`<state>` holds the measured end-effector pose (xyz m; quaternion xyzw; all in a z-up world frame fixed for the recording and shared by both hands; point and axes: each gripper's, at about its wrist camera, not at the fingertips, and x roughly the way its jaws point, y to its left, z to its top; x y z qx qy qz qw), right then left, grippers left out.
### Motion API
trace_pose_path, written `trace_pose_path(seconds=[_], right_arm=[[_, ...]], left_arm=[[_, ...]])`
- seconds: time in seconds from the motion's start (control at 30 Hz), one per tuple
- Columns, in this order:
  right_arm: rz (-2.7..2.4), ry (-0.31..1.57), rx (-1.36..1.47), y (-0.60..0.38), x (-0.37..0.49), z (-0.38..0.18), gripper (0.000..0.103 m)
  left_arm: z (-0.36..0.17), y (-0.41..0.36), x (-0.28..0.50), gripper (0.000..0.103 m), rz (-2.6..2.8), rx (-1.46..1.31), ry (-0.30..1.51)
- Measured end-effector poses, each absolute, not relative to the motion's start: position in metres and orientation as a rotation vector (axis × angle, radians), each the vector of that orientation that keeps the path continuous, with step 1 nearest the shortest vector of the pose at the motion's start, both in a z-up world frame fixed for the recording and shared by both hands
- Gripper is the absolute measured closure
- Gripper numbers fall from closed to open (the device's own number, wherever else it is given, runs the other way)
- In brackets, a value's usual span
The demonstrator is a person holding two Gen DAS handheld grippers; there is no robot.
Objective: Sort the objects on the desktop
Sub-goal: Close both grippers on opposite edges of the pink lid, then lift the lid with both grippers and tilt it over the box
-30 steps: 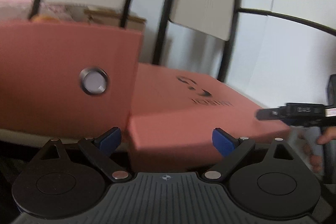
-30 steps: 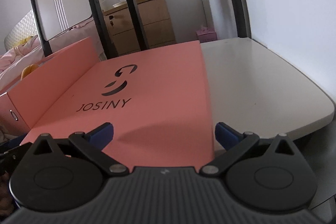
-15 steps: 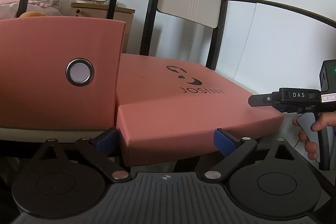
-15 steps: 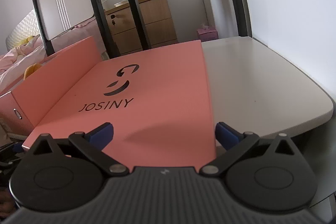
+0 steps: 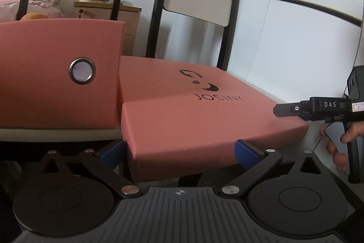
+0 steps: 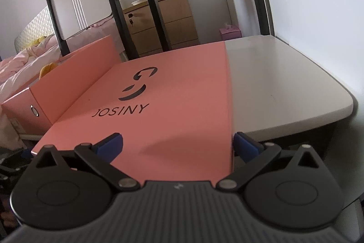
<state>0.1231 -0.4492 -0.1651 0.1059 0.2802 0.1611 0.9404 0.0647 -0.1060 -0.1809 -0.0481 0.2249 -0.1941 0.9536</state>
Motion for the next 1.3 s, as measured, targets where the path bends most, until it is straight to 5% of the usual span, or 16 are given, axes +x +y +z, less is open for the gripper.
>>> trace_pose_path(seconds=[0.57, 1.3], right_arm=[[0.29, 0.673, 0.538, -0.474, 0.144, -0.179, 0.0], [0.336, 0.669, 0.395, -0.465, 0.121, -0.171, 0.0]], left_arm=[[-0.183, -0.056, 0.1, 0.001, -0.465, -0.475, 0.545], [-0.18, -0.07, 0.085, 0.001, -0.461, -0.333, 0.503]])
